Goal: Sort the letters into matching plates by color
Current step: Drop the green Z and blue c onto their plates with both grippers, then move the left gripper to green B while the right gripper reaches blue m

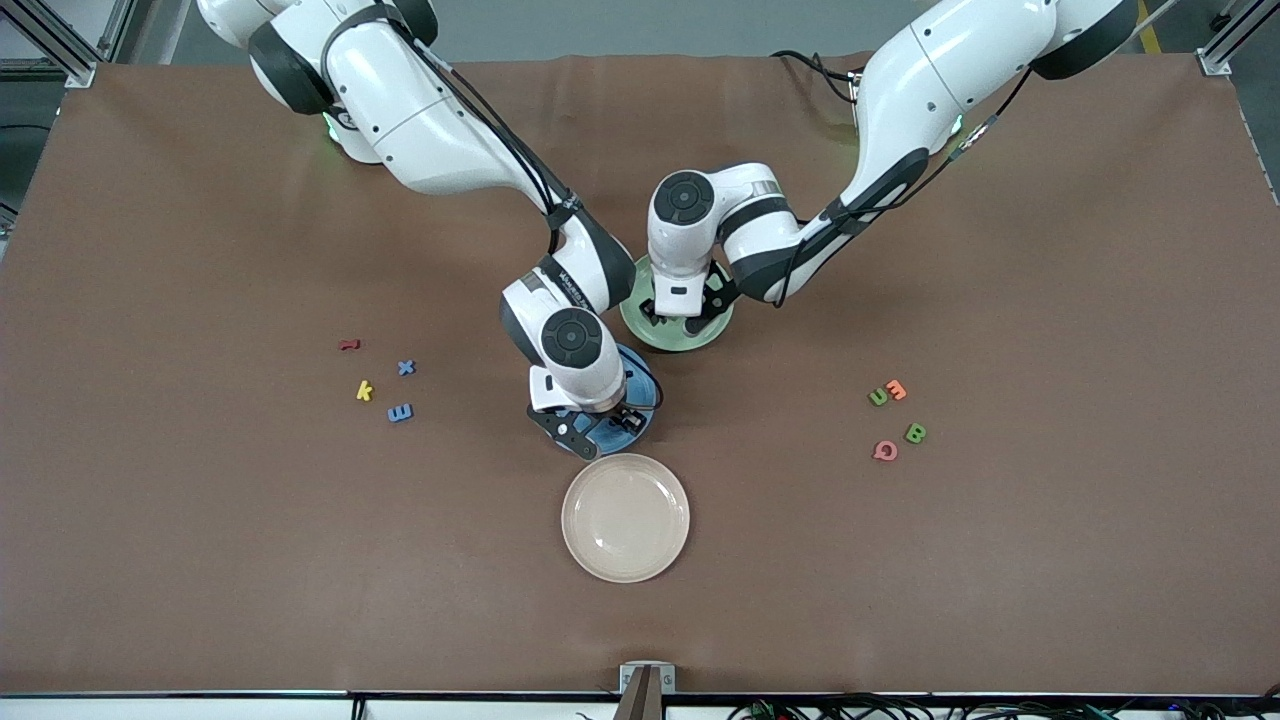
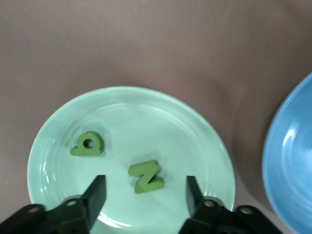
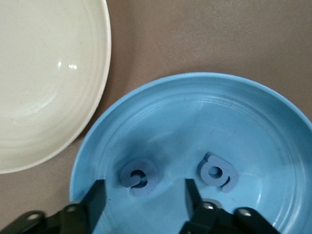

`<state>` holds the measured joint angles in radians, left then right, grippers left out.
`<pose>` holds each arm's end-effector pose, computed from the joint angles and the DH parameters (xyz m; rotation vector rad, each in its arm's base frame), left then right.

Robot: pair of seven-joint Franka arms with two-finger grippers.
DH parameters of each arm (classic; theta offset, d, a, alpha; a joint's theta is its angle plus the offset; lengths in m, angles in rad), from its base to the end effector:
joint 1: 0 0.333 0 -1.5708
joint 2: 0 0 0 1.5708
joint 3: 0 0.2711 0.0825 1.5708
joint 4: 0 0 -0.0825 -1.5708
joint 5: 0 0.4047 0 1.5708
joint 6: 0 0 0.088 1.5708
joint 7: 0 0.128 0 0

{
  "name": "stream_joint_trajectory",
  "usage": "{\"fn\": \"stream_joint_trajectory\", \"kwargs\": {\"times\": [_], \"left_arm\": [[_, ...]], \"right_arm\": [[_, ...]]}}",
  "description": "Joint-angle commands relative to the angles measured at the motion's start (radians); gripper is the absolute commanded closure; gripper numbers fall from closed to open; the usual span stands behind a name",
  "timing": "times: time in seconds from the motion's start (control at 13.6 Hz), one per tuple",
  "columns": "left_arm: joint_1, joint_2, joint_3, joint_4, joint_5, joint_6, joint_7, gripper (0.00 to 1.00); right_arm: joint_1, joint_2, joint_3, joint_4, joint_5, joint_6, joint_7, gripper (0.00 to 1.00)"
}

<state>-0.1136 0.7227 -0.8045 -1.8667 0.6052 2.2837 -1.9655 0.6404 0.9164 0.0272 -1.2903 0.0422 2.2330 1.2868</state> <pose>0.3904 -0.4843 0.1523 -2.9155 -1.1467 0.0936 0.5752 0.4516 0.1332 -2.9240 0.9944 0.0476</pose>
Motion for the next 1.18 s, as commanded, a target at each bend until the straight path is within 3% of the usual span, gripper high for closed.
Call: {"fn": "stream_joint_trajectory", "kwargs": {"times": [0.0, 0.29, 0.59, 0.74, 0.88, 1.11], "left_arm": [[0.064, -0.04, 0.002, 0.001, 0.025, -0.009, 0.011, 0.0], [0.266, -0.12, -0.001, 0.012, 0.034, -0.036, 0.23, 0.0], [0.473, -0.114, 0.002, 0.033, 0.034, -0.036, 0.55, 0.01], [0.557, -0.106, 0.005, 0.052, 0.034, -0.036, 0.657, 0.01], [0.62, -0.05, 0.019, 0.086, 0.036, -0.023, 0.686, 0.03], [0.615, -0.036, 0.083, 0.089, 0.033, 0.006, 0.671, 0.04]], "right_arm": [[-0.005, -0.007, 0.0, 0.032, -0.005, -0.064, -0.001, 0.0], [-0.06, -0.047, -0.003, 0.034, -0.004, -0.191, -0.16, 0.0], [-0.188, -0.125, -0.001, 0.005, 0.001, -0.295, -0.458, 0.0], [-0.26, -0.19, -0.001, -0.103, -0.002, -0.265, -0.611, 0.0], [-0.351, -0.301, -0.001, -0.302, -0.002, -0.137, -0.809, 0.0], [-0.447, -0.385, -0.003, -0.509, -0.002, 0.011, -1.052, 0.0]]}}
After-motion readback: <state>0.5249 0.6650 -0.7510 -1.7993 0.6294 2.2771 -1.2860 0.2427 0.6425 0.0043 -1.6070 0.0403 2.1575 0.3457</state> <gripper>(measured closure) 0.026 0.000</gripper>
